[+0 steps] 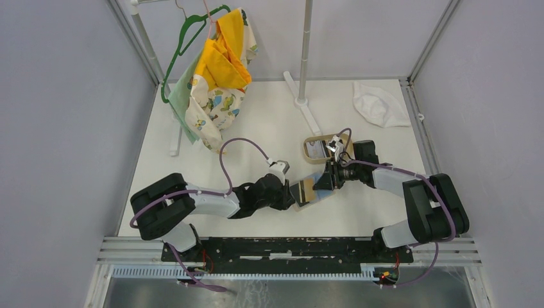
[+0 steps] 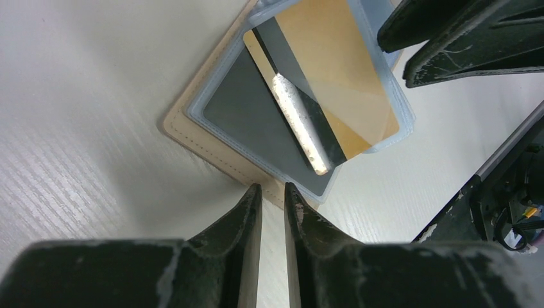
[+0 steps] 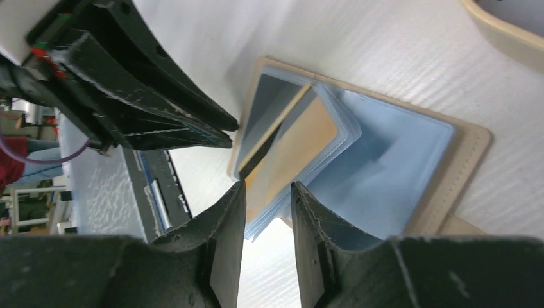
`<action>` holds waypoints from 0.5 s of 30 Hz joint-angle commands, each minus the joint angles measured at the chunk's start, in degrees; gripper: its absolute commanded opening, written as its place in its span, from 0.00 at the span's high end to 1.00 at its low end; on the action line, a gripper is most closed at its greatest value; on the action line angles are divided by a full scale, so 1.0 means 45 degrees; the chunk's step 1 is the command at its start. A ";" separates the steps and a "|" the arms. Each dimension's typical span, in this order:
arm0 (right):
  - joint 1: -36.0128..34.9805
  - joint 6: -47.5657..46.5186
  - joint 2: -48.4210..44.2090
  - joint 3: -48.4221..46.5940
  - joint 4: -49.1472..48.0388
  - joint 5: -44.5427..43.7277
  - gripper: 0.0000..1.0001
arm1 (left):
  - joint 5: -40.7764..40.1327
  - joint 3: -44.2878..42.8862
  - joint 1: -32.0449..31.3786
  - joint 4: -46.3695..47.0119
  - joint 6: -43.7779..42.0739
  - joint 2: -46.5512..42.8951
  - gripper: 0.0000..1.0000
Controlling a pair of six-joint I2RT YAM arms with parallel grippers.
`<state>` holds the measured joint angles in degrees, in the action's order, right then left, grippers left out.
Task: Put the credit cards into the card holder
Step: Insert the credit card into the card holder.
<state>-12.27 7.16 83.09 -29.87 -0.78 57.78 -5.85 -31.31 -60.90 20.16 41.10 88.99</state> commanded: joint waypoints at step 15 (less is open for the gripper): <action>0.0185 -0.1478 -0.0388 -0.0452 0.0809 -0.2932 0.55 | -0.0402 -0.1148 -0.0137 -0.1507 -0.0330 -0.1826 0.80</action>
<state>-11.86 1.50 82.28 -29.89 2.85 45.93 -8.43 -32.49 -60.95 12.88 41.10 81.84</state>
